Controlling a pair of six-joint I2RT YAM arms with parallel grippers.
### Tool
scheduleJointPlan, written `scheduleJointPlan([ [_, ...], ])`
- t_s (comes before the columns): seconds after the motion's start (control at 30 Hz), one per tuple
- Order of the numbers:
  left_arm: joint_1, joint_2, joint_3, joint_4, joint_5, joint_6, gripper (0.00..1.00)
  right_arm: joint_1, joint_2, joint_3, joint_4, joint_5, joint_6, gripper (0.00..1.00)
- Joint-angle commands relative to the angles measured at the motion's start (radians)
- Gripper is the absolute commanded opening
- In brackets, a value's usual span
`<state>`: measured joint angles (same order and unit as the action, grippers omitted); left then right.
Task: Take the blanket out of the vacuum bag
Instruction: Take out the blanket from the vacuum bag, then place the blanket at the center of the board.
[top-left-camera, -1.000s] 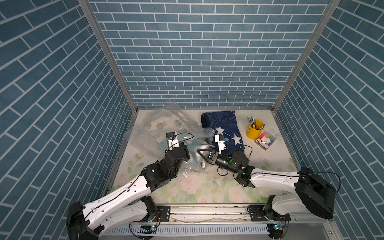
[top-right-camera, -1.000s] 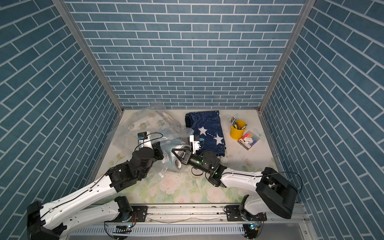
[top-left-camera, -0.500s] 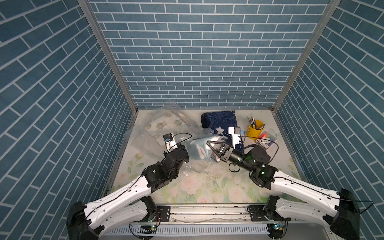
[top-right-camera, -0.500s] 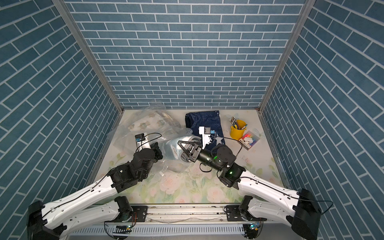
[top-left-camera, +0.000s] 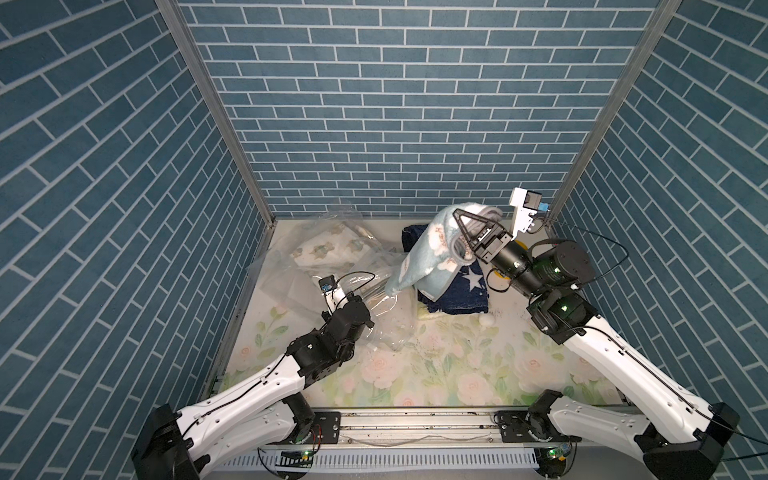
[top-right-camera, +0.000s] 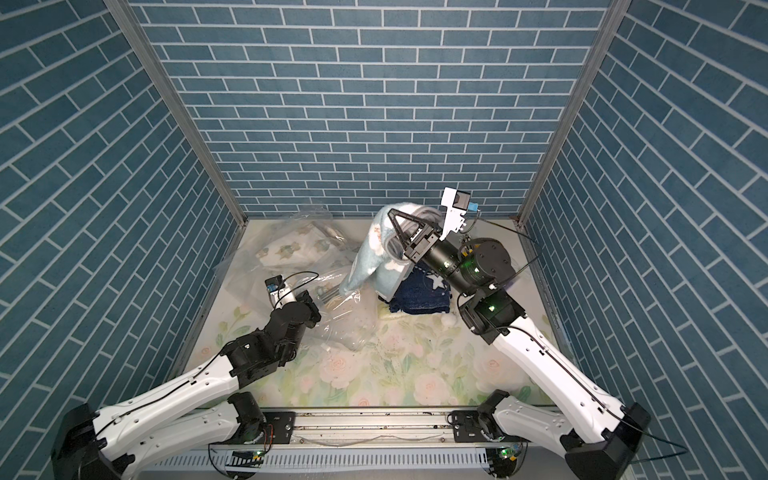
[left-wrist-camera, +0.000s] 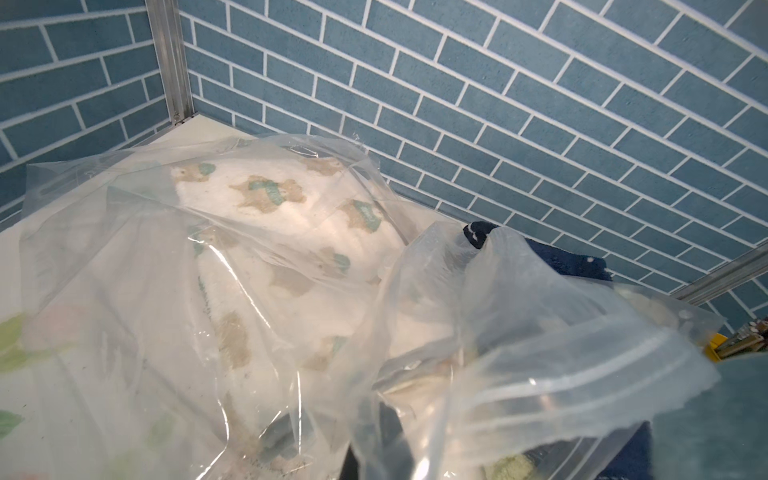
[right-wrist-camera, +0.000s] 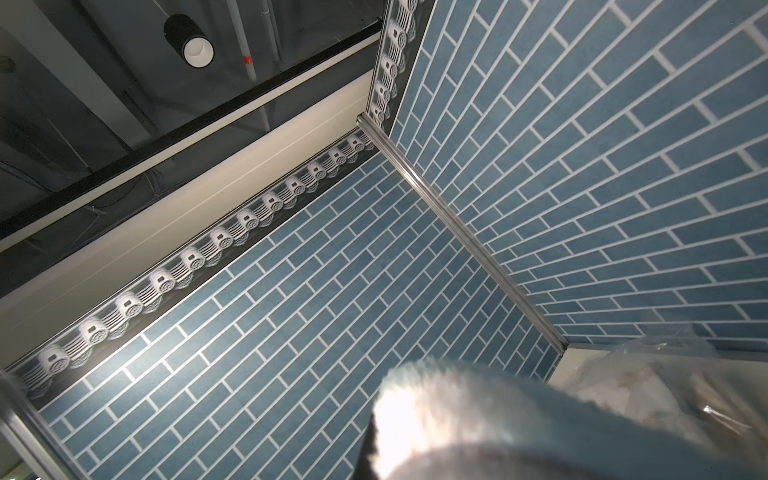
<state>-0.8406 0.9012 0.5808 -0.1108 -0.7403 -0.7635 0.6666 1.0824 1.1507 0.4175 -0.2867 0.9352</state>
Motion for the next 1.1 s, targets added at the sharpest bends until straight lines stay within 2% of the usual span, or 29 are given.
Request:
scheduleJointPlan([
  [0.0, 0.019, -0.031, -0.023, -0.003, -0.028, -0.01, 0.0, -0.097, 0.026, -0.002, 0.012, -0.116, 0.014, 0.0],
  [0.1, 0.043, -0.073, -0.046, -0.031, -0.047, -0.024, 0.0, -0.194, 0.04, -0.061, 0.089, -0.233, 0.103, 0.0],
  [0.2, 0.079, -0.123, -0.067, -0.037, -0.032, -0.026, 0.0, -0.24, 0.024, -0.126, 0.126, -0.29, 0.147, 0.0],
  [0.33, 0.132, -0.154, -0.1, -0.048, -0.013, -0.015, 0.0, -0.267, -0.03, -0.195, 0.148, -0.33, 0.168, 0.0],
  [0.53, 0.25, -0.125, -0.09, -0.043, 0.013, 0.02, 0.0, -0.313, -0.117, -0.226, 0.107, -0.362, 0.164, 0.0],
  [0.67, 0.33, -0.08, -0.096, 0.017, 0.095, 0.026, 0.0, -0.318, -0.138, -0.231, 0.188, -0.409, 0.245, 0.0],
  [0.87, 0.335, -0.015, -0.09, 0.07, 0.127, -0.012, 0.0, -0.32, -0.154, -0.267, 0.121, -0.386, 0.193, 0.0],
  [1.07, 0.335, -0.112, -0.131, 0.031, 0.125, -0.029, 0.0, -0.352, -0.084, -0.311, 0.128, -0.381, 0.158, 0.0],
])
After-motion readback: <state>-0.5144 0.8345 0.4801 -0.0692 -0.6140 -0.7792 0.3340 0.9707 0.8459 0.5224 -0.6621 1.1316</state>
